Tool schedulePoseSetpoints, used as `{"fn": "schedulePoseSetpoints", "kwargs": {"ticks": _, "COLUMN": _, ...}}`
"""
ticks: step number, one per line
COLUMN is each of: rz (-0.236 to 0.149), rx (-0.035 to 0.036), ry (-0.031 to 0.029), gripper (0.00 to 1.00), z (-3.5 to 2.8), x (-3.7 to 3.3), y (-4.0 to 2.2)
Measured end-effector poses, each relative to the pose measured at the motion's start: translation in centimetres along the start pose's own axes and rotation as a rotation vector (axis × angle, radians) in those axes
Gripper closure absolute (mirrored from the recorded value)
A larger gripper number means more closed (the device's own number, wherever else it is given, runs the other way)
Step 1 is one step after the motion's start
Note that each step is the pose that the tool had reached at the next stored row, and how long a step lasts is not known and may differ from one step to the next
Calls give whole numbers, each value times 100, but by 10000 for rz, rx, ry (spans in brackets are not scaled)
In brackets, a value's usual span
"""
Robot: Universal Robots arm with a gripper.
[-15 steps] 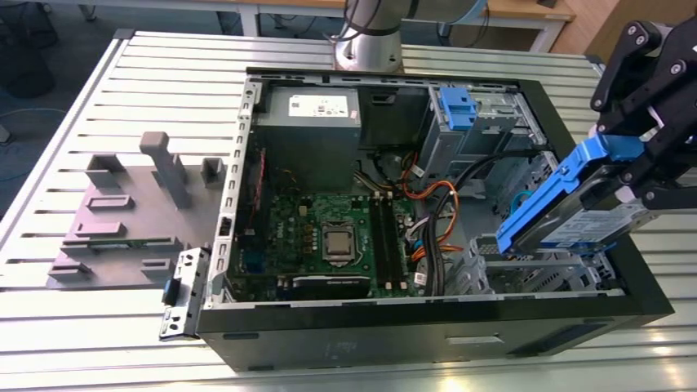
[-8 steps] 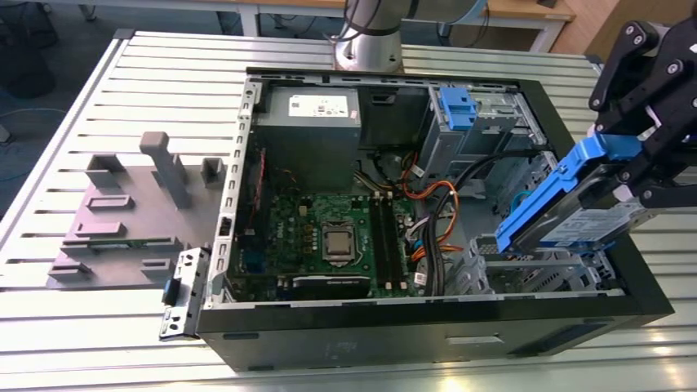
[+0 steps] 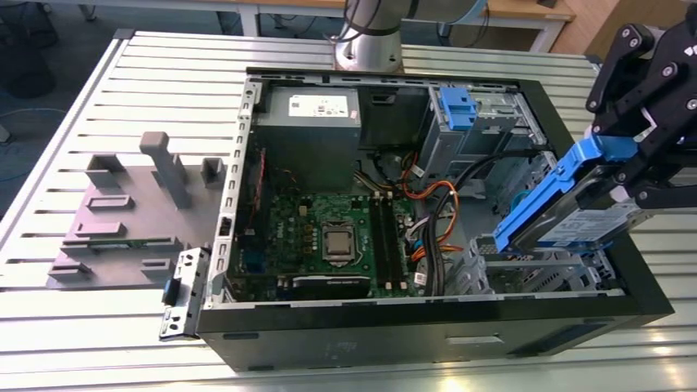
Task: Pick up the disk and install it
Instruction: 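Insert the disk into the insertion slot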
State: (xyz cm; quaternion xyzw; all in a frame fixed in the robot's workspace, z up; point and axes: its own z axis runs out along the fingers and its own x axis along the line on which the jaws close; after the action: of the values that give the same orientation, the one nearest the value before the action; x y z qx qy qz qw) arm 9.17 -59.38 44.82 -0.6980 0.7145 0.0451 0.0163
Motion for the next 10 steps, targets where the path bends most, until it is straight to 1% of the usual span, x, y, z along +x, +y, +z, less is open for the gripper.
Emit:
{"fn": "schedulePoseSetpoints", "kwargs": {"ticks": 4, "rz": 0, "rx": 0, "ry": -1, "gripper": 64, "z": 23, "x": -11, "y": 16}}
{"fn": "schedulePoseSetpoints", "kwargs": {"ticks": 10, "rz": 0, "rx": 0, "ry": 13, "gripper": 64, "z": 72, "x": -72, "y": 27}}
